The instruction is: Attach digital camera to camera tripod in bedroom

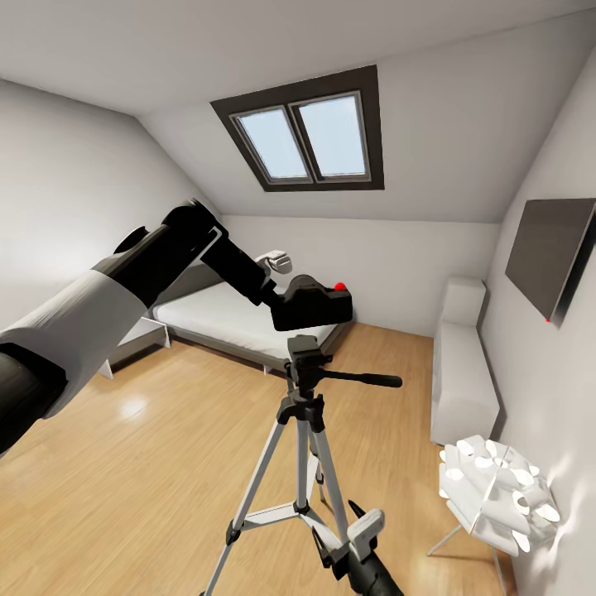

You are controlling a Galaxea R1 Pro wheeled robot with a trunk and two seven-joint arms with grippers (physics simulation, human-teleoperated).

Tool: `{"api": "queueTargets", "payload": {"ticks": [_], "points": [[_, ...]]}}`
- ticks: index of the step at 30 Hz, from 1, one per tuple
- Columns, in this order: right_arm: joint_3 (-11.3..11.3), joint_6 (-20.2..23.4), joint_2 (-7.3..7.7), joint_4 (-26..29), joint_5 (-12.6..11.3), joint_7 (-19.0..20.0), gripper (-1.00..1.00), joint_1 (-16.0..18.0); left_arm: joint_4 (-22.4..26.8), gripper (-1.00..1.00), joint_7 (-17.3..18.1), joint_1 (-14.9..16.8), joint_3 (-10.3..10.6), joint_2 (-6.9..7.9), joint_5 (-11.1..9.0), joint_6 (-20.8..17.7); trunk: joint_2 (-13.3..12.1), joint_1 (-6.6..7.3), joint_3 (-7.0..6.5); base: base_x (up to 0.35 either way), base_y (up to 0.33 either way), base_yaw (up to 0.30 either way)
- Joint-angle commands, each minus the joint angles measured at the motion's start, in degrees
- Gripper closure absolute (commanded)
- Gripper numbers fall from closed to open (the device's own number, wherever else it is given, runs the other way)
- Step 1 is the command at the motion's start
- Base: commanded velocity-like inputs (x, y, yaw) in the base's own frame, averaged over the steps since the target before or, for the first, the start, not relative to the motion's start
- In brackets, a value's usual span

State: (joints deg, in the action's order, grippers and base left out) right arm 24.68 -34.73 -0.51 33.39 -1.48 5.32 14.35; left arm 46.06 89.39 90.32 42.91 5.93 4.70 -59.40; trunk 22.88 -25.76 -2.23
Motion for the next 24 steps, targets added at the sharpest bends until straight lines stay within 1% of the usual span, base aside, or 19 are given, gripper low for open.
{"api": "queueTargets", "payload": {"ticks": [1,24], "points": [[0.02,0.11,-0.01,-0.08,-0.15,0.23,-1.00,0.12,0.08,1.00,0.53,0.03,0.07,0.05,0.49,-0.60,0.04,-0.02,0.02,0.000,0.000,0.000],[0.02,0.86,-0.02,-0.08,-0.10,0.22,-1.00,2.76,0.08,1.00,0.53,0.03,0.07,0.05,0.50,-0.60,0.04,-0.02,0.02,0.000,0.000,0.000]]}}
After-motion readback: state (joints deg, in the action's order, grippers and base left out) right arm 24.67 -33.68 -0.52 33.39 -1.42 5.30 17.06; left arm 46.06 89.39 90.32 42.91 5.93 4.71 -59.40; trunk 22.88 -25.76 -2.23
